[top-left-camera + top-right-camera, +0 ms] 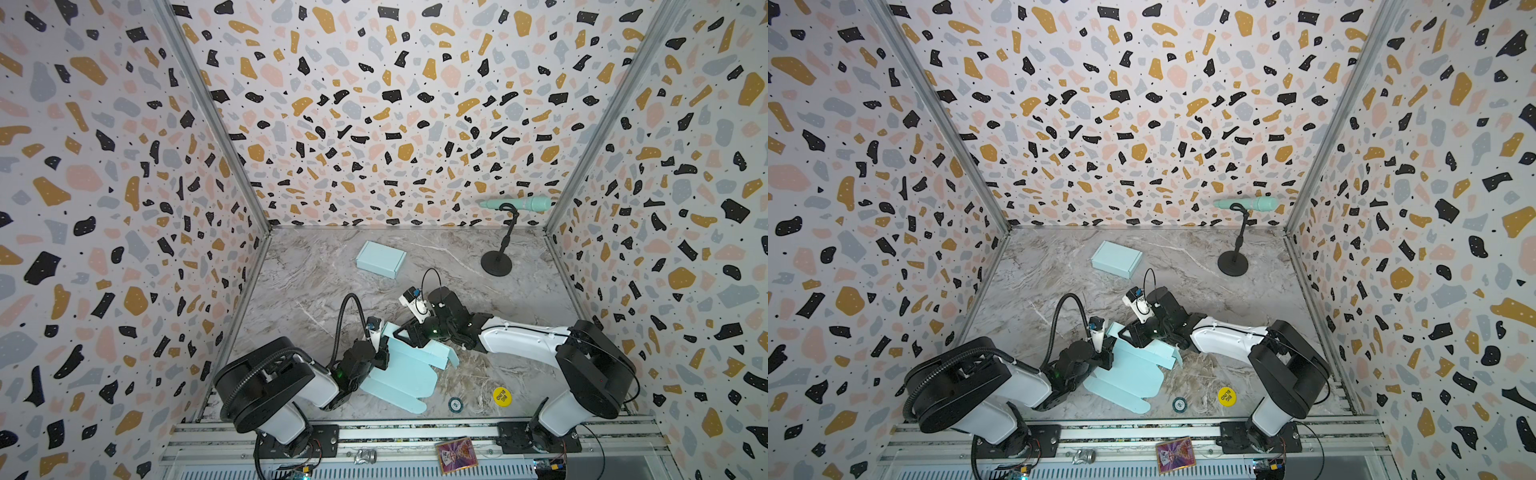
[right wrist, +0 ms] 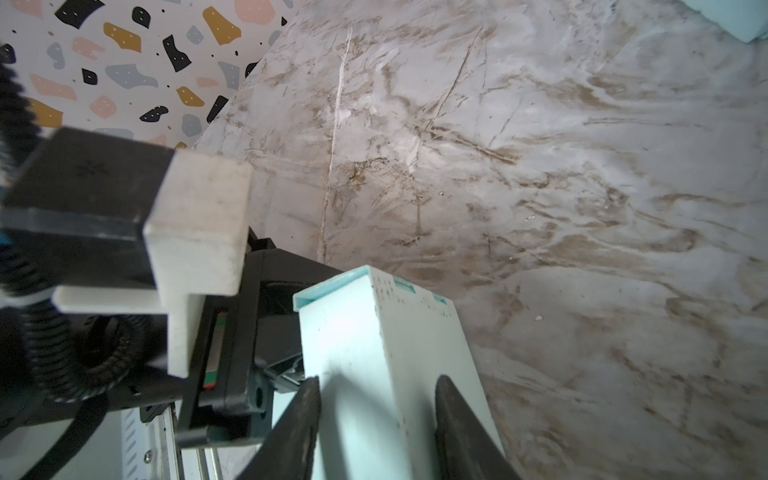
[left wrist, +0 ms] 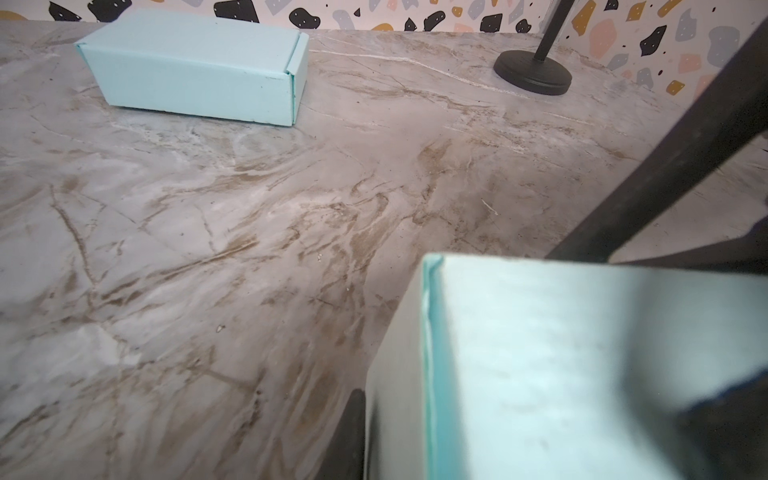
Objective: Fold the paper box
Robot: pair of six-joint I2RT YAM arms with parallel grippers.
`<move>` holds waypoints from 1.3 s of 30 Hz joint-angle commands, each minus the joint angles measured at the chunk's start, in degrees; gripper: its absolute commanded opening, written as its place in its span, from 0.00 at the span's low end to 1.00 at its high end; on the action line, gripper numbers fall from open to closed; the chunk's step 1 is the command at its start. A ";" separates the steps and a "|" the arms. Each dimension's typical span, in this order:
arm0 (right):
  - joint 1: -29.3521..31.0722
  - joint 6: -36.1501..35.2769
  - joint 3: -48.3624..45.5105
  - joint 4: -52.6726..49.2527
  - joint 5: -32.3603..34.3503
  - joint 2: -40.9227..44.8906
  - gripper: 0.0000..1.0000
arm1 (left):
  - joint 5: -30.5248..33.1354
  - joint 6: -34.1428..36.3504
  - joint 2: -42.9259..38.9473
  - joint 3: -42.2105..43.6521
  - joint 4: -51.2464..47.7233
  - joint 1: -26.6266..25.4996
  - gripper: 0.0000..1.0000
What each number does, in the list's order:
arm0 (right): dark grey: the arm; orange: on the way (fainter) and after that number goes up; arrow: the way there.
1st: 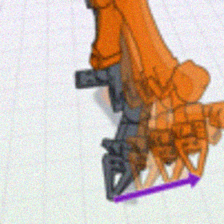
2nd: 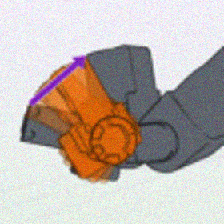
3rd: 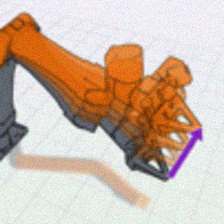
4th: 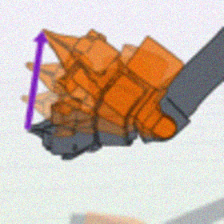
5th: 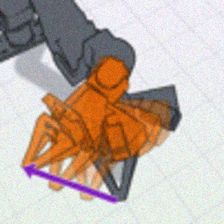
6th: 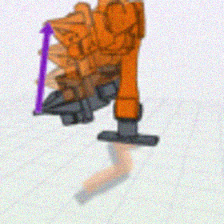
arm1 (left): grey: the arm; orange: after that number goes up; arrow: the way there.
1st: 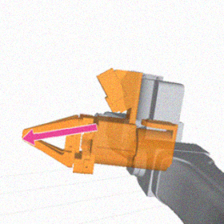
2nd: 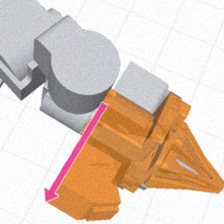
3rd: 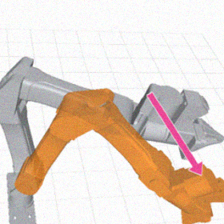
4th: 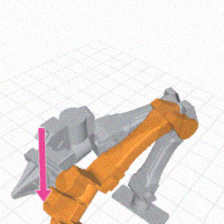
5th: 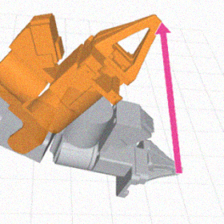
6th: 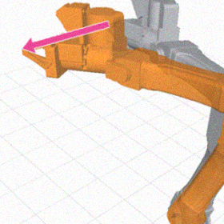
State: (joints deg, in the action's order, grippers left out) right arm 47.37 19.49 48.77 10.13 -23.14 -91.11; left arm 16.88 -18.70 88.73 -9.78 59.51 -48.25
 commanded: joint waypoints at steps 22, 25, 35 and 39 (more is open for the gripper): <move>-0.18 0.59 0.01 -2.98 2.65 2.41 0.45 | 1.20 -0.77 -5.24 -2.05 2.01 -0.09 0.20; -0.20 0.56 0.01 -2.97 2.59 2.17 0.45 | 1.75 0.18 -4.96 -3.21 1.12 -0.04 0.18; 0.09 0.62 0.79 -3.27 2.71 3.01 0.44 | 1.70 0.14 -4.01 -3.24 1.90 -0.09 0.04; 0.83 -0.32 2.72 -8.42 7.19 7.58 0.47 | 2.28 0.13 -6.03 -2.56 0.02 -0.08 0.04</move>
State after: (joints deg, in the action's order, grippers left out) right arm 47.46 20.03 48.97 8.03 -19.38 -88.25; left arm 17.17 -17.82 84.58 -12.25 57.49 -48.31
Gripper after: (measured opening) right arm 0.470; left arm 0.094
